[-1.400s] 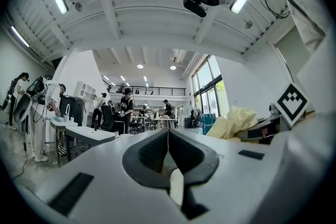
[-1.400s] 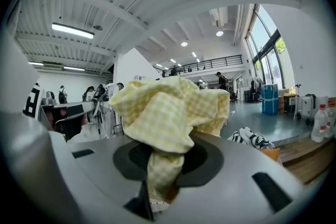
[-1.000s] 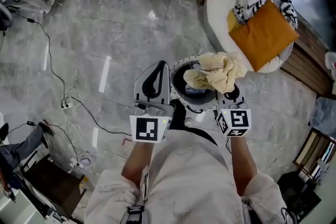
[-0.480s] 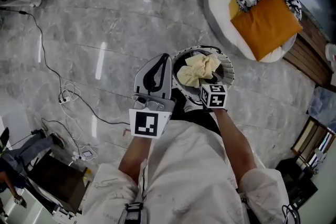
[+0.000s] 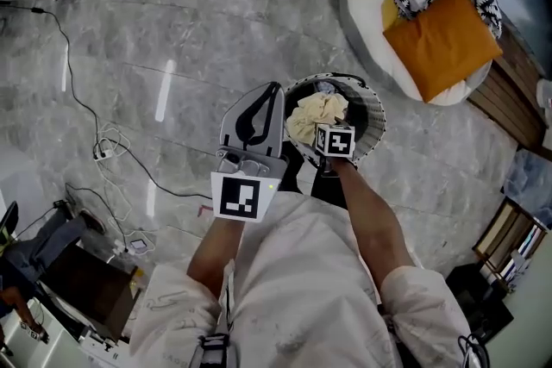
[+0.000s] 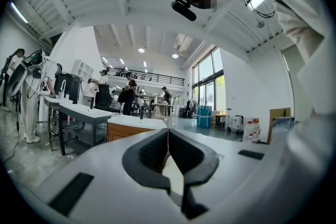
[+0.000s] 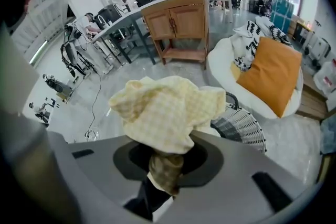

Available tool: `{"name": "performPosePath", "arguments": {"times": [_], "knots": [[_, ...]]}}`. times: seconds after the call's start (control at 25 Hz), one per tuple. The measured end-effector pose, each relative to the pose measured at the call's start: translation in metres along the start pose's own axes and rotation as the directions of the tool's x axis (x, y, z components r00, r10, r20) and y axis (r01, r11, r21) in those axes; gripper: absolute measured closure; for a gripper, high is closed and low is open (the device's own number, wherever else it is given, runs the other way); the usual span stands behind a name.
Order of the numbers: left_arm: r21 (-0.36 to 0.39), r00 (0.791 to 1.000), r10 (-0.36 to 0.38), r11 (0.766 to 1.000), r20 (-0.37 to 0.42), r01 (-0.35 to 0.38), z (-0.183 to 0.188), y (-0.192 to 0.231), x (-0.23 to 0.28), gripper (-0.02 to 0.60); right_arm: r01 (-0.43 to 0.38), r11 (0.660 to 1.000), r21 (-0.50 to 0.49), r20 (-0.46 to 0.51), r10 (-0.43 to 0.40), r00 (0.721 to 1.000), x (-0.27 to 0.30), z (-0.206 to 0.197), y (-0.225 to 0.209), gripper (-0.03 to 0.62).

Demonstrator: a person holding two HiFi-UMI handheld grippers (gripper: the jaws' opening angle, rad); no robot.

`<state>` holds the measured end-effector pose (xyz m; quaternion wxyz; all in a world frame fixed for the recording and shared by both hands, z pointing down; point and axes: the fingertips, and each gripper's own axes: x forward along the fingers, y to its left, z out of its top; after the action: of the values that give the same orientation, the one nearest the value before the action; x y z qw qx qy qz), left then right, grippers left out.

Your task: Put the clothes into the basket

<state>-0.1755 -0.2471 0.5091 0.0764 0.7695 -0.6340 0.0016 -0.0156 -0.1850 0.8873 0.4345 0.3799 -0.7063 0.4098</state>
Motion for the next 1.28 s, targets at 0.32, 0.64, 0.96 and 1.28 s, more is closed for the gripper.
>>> {"name": "performPosePath", "arguments": {"times": [0.32,0.64,0.96,1.28], "knots": [[-0.022,0.999,0.026,0.999,-0.02,-0.026,-0.009,0.0,-0.006,0.574,-0.024,0.999,-0.033,-0.018,0.023,1.0,0.014,0.004,0.006,0.497],[-0.029,0.997,0.045,0.998,-0.061,-0.047,-0.025,0.006,-0.008,0.574,-0.105,0.994,-0.032,-0.05,0.103,0.993,0.021,-0.005,0.018,0.335],[-0.032,0.998,0.029,0.999,-0.05,-0.03,-0.022,-0.002,-0.003,0.574,-0.119,0.992,-0.044,-0.059,0.116,0.991,0.015,-0.012,0.015,0.333],[-0.022,0.999,-0.028,0.999,-0.03,0.027,-0.012,-0.025,0.003,0.574,-0.113,0.993,0.014,0.003,0.113,0.994,-0.009,-0.016,0.004,0.333]]}}
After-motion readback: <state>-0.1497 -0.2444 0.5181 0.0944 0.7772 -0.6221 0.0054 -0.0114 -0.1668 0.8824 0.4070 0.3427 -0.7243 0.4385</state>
